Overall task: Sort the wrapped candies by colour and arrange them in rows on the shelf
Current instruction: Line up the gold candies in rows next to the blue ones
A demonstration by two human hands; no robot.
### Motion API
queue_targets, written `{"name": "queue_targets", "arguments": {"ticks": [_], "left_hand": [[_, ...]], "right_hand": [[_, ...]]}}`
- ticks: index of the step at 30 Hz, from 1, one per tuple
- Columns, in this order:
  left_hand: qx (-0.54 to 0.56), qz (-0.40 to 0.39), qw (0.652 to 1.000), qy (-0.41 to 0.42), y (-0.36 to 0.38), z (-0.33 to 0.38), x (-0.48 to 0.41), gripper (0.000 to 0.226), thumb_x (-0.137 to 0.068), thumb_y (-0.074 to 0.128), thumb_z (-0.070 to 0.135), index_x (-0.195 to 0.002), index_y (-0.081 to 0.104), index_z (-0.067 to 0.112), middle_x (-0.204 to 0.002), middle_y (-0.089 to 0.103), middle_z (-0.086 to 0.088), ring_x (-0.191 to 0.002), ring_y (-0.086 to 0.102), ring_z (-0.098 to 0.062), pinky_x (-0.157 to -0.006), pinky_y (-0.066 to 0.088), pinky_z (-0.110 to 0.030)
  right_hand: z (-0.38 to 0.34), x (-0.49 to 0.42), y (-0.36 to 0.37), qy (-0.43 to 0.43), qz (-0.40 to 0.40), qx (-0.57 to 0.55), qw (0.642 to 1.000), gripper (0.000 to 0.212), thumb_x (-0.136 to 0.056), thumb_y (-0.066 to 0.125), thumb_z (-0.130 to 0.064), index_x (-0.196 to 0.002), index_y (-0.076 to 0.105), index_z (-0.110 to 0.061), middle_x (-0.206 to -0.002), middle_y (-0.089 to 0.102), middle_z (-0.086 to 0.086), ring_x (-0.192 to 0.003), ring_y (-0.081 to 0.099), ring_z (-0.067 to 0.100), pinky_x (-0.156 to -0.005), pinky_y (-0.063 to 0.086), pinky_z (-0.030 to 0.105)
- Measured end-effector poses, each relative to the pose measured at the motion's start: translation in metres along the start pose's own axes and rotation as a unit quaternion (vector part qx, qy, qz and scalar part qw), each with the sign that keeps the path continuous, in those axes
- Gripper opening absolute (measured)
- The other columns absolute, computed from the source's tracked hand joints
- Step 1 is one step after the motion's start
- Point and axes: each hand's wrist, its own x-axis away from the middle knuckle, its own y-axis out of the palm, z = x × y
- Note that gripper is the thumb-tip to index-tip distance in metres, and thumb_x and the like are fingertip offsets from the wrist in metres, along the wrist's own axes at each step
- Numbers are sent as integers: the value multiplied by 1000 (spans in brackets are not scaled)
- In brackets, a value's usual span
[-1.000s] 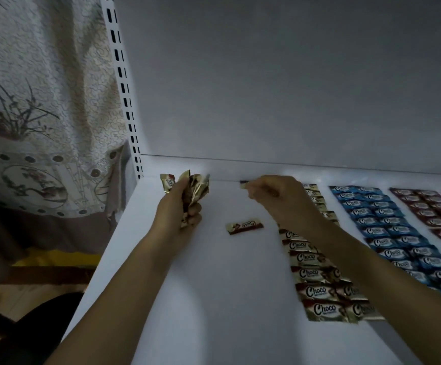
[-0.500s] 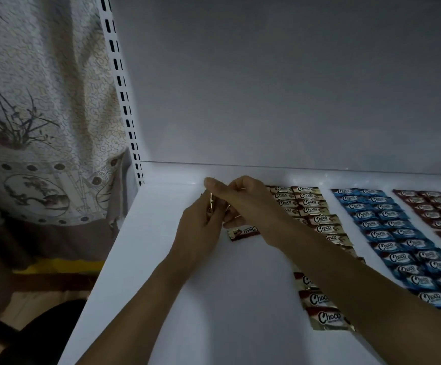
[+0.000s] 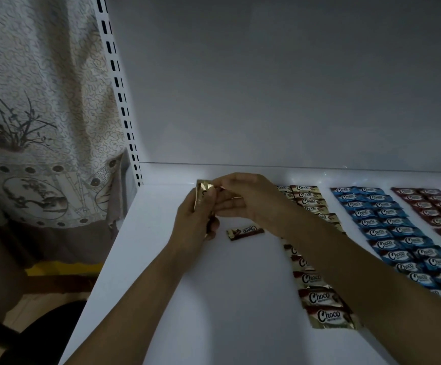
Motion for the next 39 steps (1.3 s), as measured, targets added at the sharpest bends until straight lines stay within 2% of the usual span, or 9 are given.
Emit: {"name": "queue_targets", "arguments": {"ticks": [3, 7, 12, 16, 19, 23, 27, 32, 39], "left_hand": [[15, 33, 999, 0, -6, -1, -7, 20, -100, 47, 24, -99, 62, 11, -74, 54, -5, -43, 42, -9, -39, 28, -18], [-3, 62, 998, -7, -8, -6, -10, 25, -100, 48, 23, -108, 58, 2, -85, 53, -12, -41, 40, -9, -38, 26, -18], [-17, 61, 998, 4, -7, -8, -10, 18, -100, 47, 22, -94, 63, 18, -83, 54, -13, -41, 39, -10, -38, 26, -19], [-22, 61, 998, 6, -8, -6, -9, 18, -100, 47, 24, -94, 63, 18, -83, 56, -10, -42, 39, -11, -40, 27, -20], [-30, 68, 997, 10, -10, -5, -9, 18, -100, 47, 26, -94, 63, 20, -82, 58, -7, -43, 40, -11, -39, 28, -21], [-28, 67, 997, 15, -10, -4, -10, 19, -100, 47, 27, -96, 63, 18, -82, 60, -5, -43, 40, -10, -38, 29, -21], [-31, 62, 998, 12, -9, -5, -8, 18, -99, 48, 28, -93, 62, 17, -84, 57, -12, -43, 39, -11, -40, 27, -22], [-28, 66, 997, 7, -8, -5, -9, 18, -98, 50, 30, -89, 60, 20, -82, 51, -14, -43, 40, -12, -41, 28, -21], [-23, 74, 997, 17, -8, -5, -10, 17, -100, 48, 26, -91, 61, 18, -80, 54, -15, -41, 40, -12, -39, 28, -22]], "right_hand": [[-1, 0, -19, -49, 46, 114, 991, 13, -92, 56, -6, -96, 66, -13, -84, 70, 9, -70, 68, 17, -62, 56, 27], [16, 5, -45, -148, 30, 530, 835, 15, -87, 65, -21, -101, 66, -25, -85, 65, -9, -67, 53, 1, -67, 45, 26], [45, 22, -23, -120, -12, 675, 728, 37, -93, 46, -50, -113, 64, -25, -105, 50, 2, -95, 54, 20, -75, 43, 29], [49, 24, -14, -165, -12, 645, 746, 29, -93, 51, -43, -87, 61, -17, -99, 51, 0, -88, 54, 17, -67, 37, 28], [47, 20, -25, -188, -11, 625, 758, 5, -87, 57, -17, -87, 60, -14, -93, 57, -2, -83, 55, 17, -64, 36, 28], [43, 9, -35, -170, 17, 631, 757, 28, -79, 51, 4, -100, 60, -13, -85, 52, -4, -87, 47, 17, -65, 30, 29], [46, 6, -21, -177, 33, 749, 638, 39, -89, 46, -9, -128, 45, -13, -121, 52, 7, -108, 52, 26, -79, 36, 33], [65, 14, 8, -120, 14, 737, 665, 50, -99, 32, -46, -136, 35, -13, -128, 47, 13, -114, 48, 33, -88, 39, 41], [56, -4, 1, -102, 93, 723, 677, 60, -96, 30, -56, -139, 34, -14, -135, 47, 10, -122, 44, 29, -96, 33, 39]]}}
